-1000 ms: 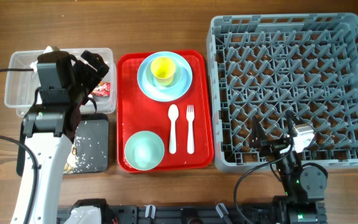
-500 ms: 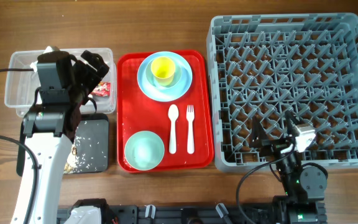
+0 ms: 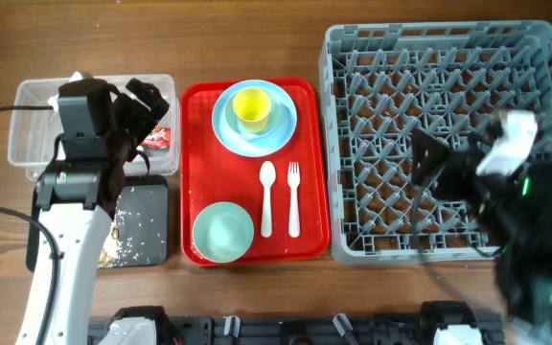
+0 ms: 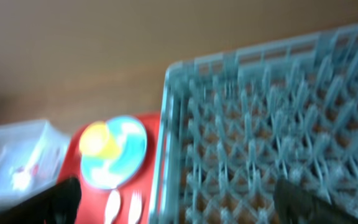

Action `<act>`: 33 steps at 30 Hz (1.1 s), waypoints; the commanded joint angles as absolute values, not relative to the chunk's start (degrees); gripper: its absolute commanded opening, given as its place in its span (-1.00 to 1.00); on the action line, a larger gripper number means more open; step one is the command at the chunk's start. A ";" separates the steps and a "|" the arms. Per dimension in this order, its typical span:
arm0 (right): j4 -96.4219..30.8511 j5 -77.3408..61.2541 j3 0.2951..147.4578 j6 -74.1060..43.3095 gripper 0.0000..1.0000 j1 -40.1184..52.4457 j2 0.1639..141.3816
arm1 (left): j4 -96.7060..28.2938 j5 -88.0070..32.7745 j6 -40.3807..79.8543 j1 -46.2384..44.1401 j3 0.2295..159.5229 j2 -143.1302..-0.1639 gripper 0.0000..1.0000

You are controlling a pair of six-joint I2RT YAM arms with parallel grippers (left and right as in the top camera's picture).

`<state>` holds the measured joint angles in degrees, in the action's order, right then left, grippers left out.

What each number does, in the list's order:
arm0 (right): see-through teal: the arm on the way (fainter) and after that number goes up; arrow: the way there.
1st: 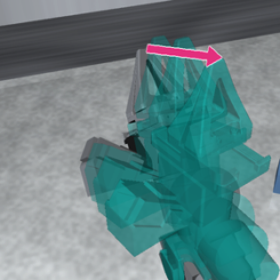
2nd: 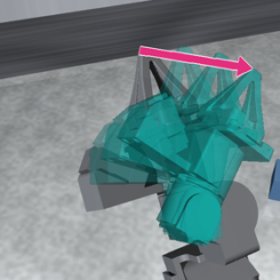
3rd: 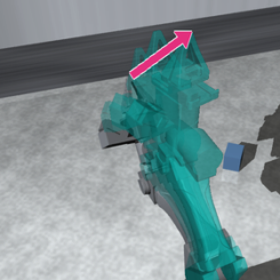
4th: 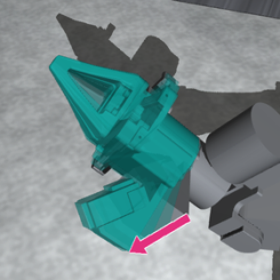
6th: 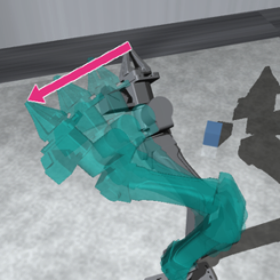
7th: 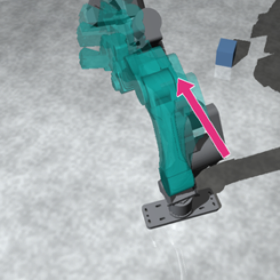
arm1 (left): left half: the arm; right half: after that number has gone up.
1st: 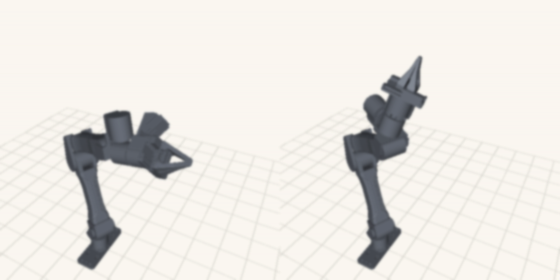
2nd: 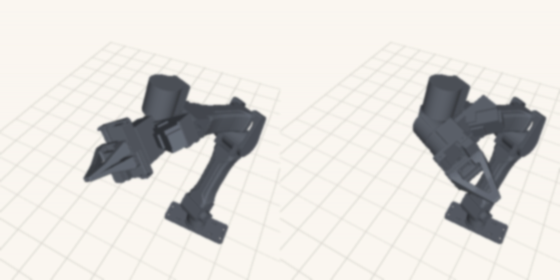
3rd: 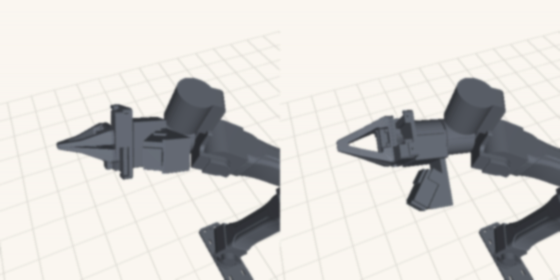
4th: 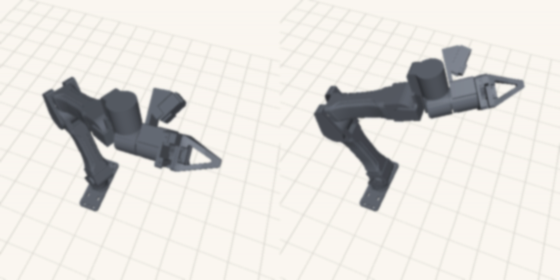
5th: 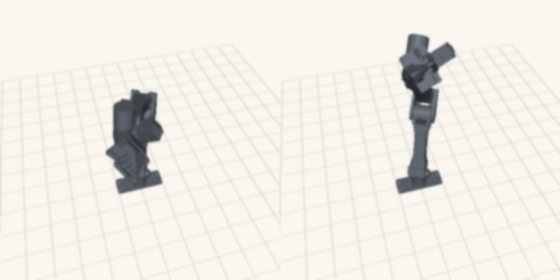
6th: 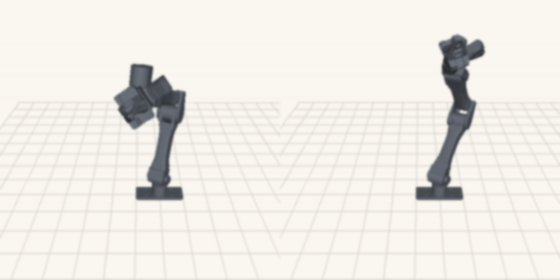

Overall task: Sort waste into correct bins and load items into the dishwasher rack
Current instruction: 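Reach the right gripper to the white fork on the red tray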

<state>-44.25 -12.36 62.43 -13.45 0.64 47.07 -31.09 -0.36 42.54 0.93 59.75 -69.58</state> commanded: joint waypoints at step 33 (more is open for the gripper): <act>-50.17 -4.99 69.41 -27.62 -0.44 42.02 105.51 | -30.94 -0.60 42.41 1.41 60.45 -69.76 1.00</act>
